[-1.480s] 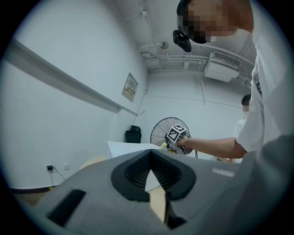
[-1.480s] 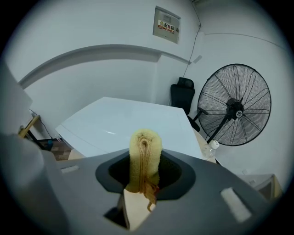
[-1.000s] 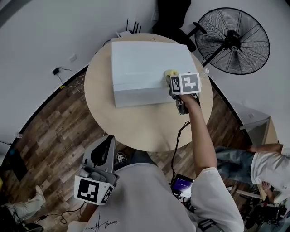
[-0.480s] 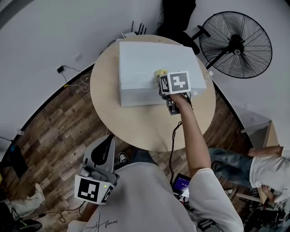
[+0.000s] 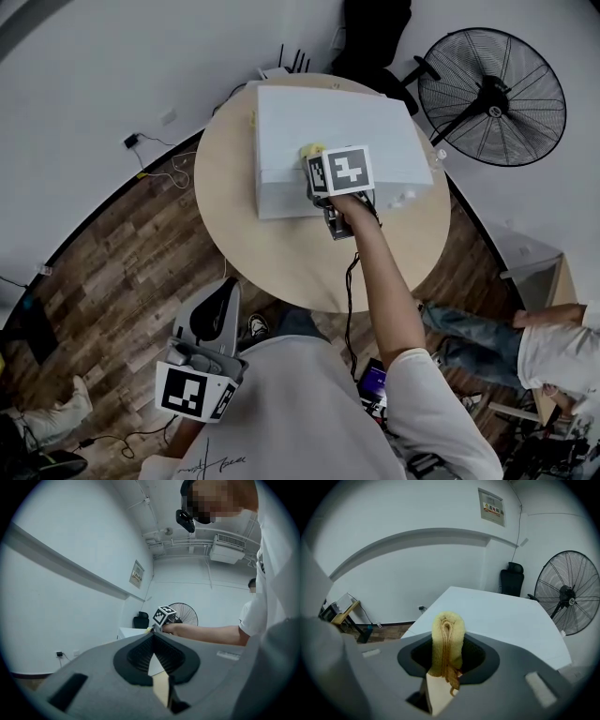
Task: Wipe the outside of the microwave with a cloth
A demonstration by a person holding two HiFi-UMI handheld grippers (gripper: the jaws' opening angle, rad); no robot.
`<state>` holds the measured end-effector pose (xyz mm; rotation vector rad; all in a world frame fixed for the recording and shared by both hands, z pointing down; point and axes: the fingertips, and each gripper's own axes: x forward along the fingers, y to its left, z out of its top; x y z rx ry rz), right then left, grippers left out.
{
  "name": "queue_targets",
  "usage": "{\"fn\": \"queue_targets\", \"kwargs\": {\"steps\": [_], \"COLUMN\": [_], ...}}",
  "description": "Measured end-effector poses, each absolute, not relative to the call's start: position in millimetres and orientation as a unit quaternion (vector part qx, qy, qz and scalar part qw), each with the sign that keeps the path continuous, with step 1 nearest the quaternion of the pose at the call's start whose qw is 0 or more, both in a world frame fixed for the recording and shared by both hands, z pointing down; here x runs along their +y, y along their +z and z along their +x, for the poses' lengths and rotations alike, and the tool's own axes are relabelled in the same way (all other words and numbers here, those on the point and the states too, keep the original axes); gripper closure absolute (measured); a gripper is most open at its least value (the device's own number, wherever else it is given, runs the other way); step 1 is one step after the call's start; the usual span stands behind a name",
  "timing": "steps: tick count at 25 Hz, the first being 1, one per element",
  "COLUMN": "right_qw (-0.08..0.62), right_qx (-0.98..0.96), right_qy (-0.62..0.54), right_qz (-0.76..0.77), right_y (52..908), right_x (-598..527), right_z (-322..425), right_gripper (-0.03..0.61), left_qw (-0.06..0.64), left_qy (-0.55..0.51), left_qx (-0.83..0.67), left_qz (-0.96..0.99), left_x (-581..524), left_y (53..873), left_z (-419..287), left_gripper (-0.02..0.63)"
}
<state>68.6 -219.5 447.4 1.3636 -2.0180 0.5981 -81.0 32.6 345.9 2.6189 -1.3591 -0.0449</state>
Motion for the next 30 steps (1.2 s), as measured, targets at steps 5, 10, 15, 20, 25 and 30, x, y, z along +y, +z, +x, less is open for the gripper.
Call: {"fn": "queue_targets", "kwargs": {"steps": [5, 10, 15, 20, 25, 30], "right_qw": [0.307, 0.305, 0.297, 0.259, 0.218, 0.185], "right_qx": [-0.777, -0.789, -0.801, -0.817, -0.826, -0.834], "right_qy": [0.229, 0.229, 0.235, 0.261, 0.272, 0.257], "right_qz": [0.499, 0.481, 0.463, 0.444, 0.443, 0.451], "right_y": [446.8, 445.3, 445.1, 440.4, 429.6, 414.5], "right_x": [-217.3, -214.4, -209.9, -203.4, -193.6, -176.7], "right_z": [37.7, 9.8, -11.6, -24.0, -15.8, 5.5], "right_gripper": [0.446, 0.446, 0.446, 0.446, 0.446, 0.446], "left_qw": [0.097, 0.098, 0.097, 0.099, 0.101, 0.105], "left_qy": [-0.015, -0.015, -0.015, -0.016, -0.014, -0.011], "left_qx": [-0.468, -0.475, -0.481, -0.48, -0.469, -0.46], "left_qz": [0.878, 0.875, 0.871, 0.872, 0.877, 0.881], "left_x": [35.8, 39.3, 42.7, 44.1, 44.9, 43.6], "left_y": [346.9, 346.5, 346.7, 346.1, 346.7, 348.6], "left_z": [-89.1, -93.4, -97.4, -97.4, -92.0, -86.0], "left_gripper": [0.618, 0.618, 0.618, 0.618, 0.619, 0.618]}}
